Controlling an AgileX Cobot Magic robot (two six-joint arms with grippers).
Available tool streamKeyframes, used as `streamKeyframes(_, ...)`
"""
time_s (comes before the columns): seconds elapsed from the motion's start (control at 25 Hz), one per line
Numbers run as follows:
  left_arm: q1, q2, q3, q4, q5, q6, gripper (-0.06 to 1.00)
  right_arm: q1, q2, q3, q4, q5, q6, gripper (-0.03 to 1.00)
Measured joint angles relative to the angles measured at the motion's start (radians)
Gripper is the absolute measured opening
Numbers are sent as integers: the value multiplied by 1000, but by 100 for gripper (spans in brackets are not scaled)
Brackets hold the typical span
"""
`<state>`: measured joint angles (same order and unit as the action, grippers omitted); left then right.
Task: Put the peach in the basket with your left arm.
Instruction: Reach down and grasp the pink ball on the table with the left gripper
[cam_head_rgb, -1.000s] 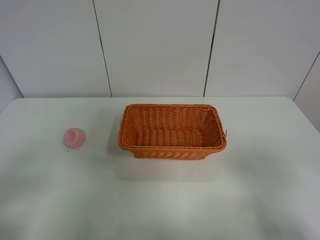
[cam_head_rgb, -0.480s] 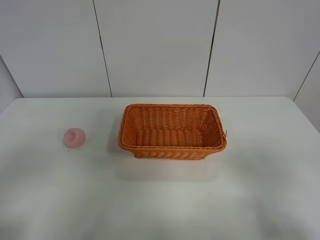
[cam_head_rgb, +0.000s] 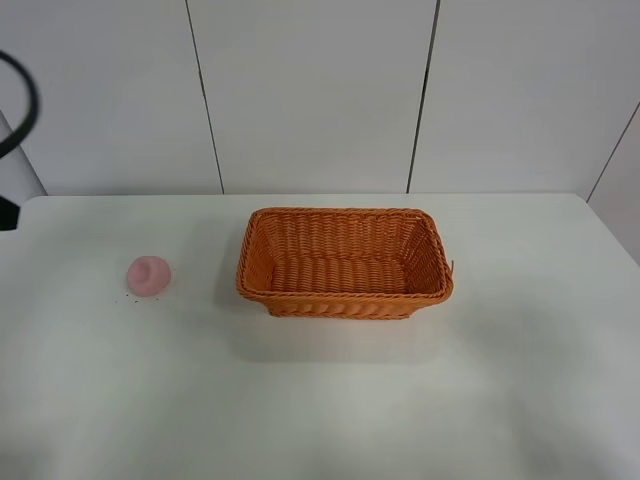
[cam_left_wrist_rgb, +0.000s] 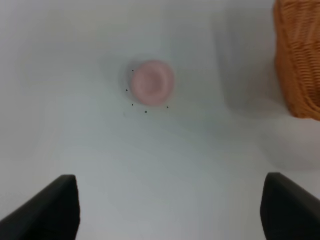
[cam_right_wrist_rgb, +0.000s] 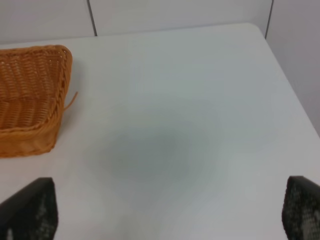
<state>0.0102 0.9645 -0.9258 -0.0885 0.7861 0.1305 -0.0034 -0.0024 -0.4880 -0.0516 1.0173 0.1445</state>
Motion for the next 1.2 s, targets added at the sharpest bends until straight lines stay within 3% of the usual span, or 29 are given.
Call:
streamKeyframes(0.28, 0, 567, -280, 0, -28, 53, 84, 0, 0, 0, 0, 0, 0, 69)
streamKeyframes(0.56, 0, 958, -516, -1, -33, 55, 84, 0, 0, 0, 0, 0, 0, 69)
streamKeyframes(0.84, 0, 1144, -568, -8, -80, 55, 84, 0, 0, 0, 0, 0, 0, 69)
streamKeyframes(1.2, 0, 1222, -571, -10, -111, 55, 84, 0, 0, 0, 0, 0, 0, 69)
